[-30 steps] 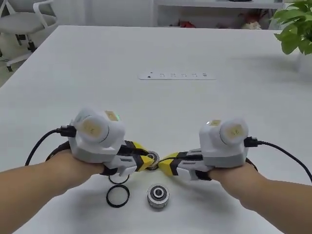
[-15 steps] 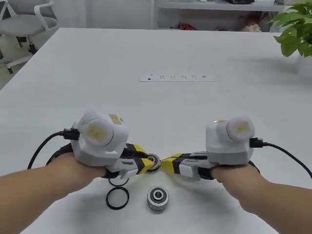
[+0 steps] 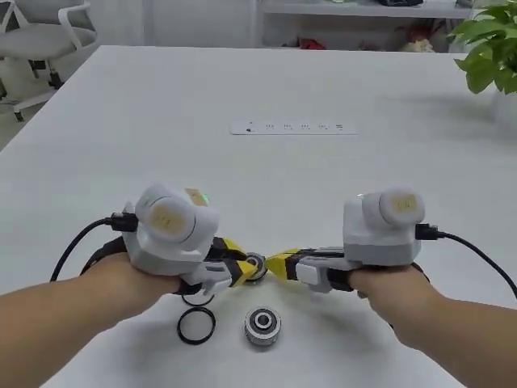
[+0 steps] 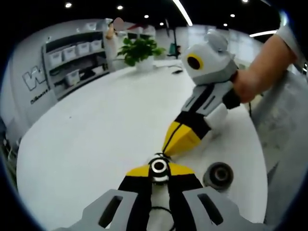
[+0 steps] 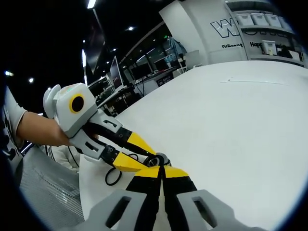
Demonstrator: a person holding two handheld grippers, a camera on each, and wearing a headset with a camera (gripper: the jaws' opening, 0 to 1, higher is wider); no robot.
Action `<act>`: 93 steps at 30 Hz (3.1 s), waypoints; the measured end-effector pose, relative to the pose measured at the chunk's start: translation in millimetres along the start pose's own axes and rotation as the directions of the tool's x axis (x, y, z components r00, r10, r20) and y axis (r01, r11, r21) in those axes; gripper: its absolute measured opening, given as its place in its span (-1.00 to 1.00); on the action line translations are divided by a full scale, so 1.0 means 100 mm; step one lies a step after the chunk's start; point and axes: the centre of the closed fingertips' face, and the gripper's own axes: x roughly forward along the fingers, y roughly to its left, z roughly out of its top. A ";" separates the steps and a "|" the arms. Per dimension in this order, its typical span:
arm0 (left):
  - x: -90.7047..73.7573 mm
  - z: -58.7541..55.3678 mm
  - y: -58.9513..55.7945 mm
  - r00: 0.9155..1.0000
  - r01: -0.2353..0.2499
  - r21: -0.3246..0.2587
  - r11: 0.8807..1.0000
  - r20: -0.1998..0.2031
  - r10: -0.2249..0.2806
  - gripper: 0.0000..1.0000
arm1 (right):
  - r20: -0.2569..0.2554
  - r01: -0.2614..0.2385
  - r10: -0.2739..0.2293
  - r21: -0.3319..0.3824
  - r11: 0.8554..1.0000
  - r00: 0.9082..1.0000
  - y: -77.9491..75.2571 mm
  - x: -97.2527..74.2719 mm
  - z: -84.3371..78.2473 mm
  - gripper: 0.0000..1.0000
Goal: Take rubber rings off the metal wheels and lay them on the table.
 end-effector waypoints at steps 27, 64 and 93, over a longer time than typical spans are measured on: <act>-0.01 -0.01 -0.01 1.000 -0.002 0.002 1.000 -0.001 0.002 -0.76 | 0.002 -0.049 0.049 0.001 0.999 0.999 0.10 0.02 0.02 -1.00; -0.32 0.14 0.03 0.997 0.013 -0.024 1.000 0.077 -0.011 -0.37 | 0.042 -0.071 0.069 0.041 0.997 0.997 0.19 -0.01 0.13 -1.00; -0.95 -0.10 0.13 0.988 -0.057 -0.124 0.991 0.136 0.074 0.13 | 0.025 -0.148 0.147 0.046 0.988 0.989 0.52 0.17 0.14 -1.00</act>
